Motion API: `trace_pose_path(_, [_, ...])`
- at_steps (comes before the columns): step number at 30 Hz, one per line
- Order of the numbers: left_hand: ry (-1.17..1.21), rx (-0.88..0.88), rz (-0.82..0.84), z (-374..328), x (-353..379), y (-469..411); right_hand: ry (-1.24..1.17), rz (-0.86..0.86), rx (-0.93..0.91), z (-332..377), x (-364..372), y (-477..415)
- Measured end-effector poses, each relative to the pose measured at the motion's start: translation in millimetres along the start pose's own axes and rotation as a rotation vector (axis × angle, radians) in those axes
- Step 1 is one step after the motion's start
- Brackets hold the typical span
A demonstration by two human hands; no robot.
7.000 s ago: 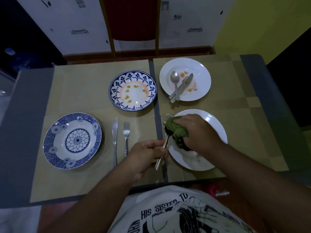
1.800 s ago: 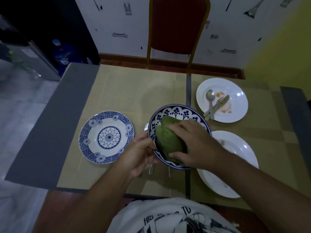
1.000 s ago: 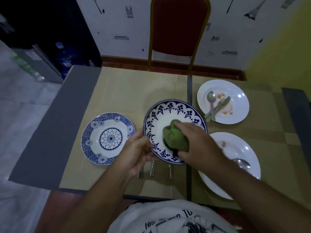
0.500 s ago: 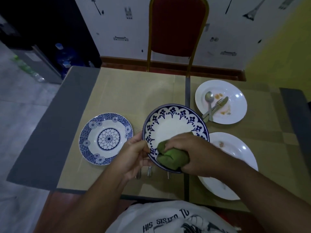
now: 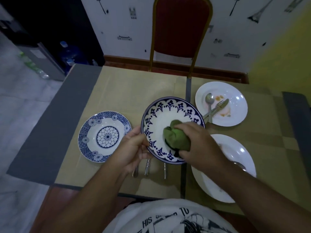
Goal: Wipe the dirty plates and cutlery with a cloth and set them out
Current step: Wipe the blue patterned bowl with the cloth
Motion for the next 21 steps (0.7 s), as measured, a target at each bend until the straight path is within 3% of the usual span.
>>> trace_pose_path(4, [0.075, -0.056, 0.064, 16.7, 19.1, 3.6, -0.026, 0.189, -0.17, 25.2, 27.3, -2.2])
trace_pose_path(10, [0.175, -0.055, 0.047, 19.5, 18.7, 6.0, -0.043, 0.156, -0.092, 0.3, 0.5, -20.5])
trace_pose_path(14, [0.116, -0.043, 0.023, 20.8, 19.4, 8.8, -0.047, 0.26, -0.135, -10.8, 9.3, 4.1])
trace_pose_path(21, [0.053, -0.045, -0.024, 28.8, 42.8, 18.5, -0.036, 0.203, -0.242, 7.3, 11.7, -13.8])
Point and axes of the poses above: each hand's wrist, its own y-axis away from the middle knuckle, its own x-axis out of the palm, z = x × y, the point moved 8 cm from there along -y, towards the middle knuckle, and after that the axes turned 13 degrees about -y, right-handed, at the moved point
